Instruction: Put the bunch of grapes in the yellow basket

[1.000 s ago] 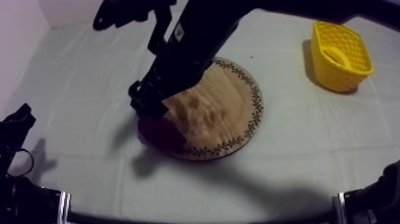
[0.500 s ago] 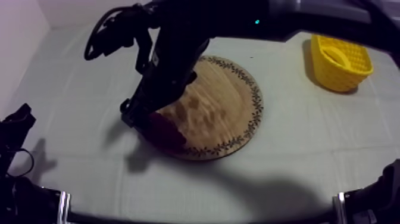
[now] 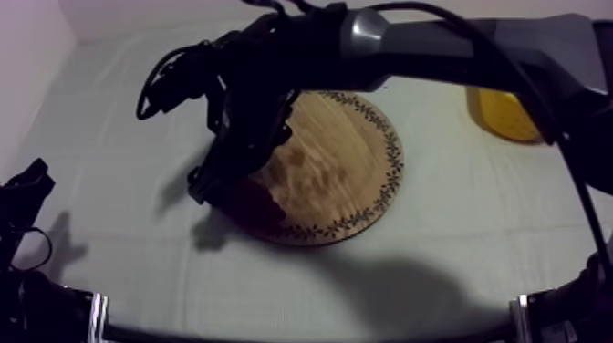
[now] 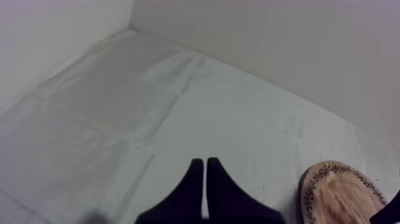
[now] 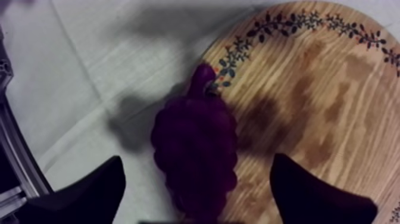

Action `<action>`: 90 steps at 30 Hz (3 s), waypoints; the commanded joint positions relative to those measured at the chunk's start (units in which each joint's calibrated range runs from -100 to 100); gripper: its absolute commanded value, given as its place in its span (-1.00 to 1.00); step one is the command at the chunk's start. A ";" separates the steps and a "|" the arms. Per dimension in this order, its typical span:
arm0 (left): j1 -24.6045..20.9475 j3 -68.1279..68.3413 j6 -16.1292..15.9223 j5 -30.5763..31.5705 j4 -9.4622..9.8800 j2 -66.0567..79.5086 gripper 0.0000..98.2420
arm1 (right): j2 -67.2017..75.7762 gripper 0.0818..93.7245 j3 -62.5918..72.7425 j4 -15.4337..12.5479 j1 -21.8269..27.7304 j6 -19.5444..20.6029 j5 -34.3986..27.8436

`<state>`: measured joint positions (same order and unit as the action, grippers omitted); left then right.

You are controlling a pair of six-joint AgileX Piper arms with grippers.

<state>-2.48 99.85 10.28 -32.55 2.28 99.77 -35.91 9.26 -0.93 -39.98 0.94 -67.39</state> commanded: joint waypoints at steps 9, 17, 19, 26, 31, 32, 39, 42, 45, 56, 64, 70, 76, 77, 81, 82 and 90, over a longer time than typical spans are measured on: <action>-0.01 0.04 0.00 -0.03 -0.01 -0.03 -1.00 | -4.88 0.98 1.33 1.66 -0.28 1.30 0.19; -0.01 0.04 0.00 -0.03 -0.01 -0.03 -1.00 | -7.01 0.92 2.36 2.40 -0.84 1.62 0.37; -0.01 0.04 0.00 -0.03 -0.01 -0.03 -1.00 | -7.36 0.81 2.59 2.54 -0.94 1.58 0.72; -0.01 0.04 0.00 -0.03 -0.01 -0.03 -1.00 | -8.11 0.26 2.79 3.10 -1.12 1.33 2.43; -0.01 0.04 0.00 -0.03 -0.01 -0.03 -1.00 | -8.57 -0.35 3.40 3.15 -1.20 0.03 2.31; -0.01 0.04 0.00 -0.03 -0.01 -0.03 -1.00 | -8.73 -0.44 3.89 3.24 -1.27 -0.03 1.77; -0.01 0.04 0.00 -0.03 -0.01 -0.03 -1.00 | -5.47 -0.65 4.05 3.34 -1.10 -0.36 -0.85; -0.01 0.04 0.00 -0.03 -0.01 -0.03 -1.00 | -1.58 -0.66 2.63 2.91 -0.54 -0.87 -2.13; -0.01 0.04 0.00 -0.03 -0.01 -0.03 -1.00 | 3.44 -0.66 -0.19 2.88 0.17 -1.36 -2.77; -0.01 0.04 0.00 -0.03 -0.01 -0.03 -1.00 | 21.23 -0.61 -7.15 1.99 8.15 -3.16 -6.29; -0.01 0.04 0.00 -0.03 -0.01 -0.03 -1.00 | 26.22 -0.58 -6.77 2.57 17.90 -4.29 -8.59; -0.01 0.04 0.00 -0.03 -0.01 -0.03 -1.00 | 26.33 -0.55 -5.76 2.76 25.02 -5.55 -8.22; -0.01 0.04 0.00 -0.03 -0.01 -0.03 -1.00 | 24.04 -0.52 -4.54 3.26 30.58 -5.88 -7.29; -0.01 0.04 0.00 -0.03 -0.01 -0.03 -1.00 | 23.50 -0.51 -4.44 3.39 31.35 -5.91 -7.03; -0.01 0.04 0.00 -0.03 -0.01 -0.03 -1.00 | 21.21 -0.47 -4.25 3.95 34.14 -6.06 -5.30; -0.01 0.04 0.00 -0.03 -0.01 -0.03 -1.00 | 20.63 -0.46 -4.24 4.17 34.72 -5.99 -4.86; -0.01 0.04 0.00 -0.03 -0.01 -0.03 -1.00 | 15.85 -0.43 -3.99 6.55 38.74 -5.23 -2.28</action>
<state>-2.48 99.85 10.28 -32.55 2.28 99.77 -19.63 5.19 5.41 -1.98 -4.30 -69.62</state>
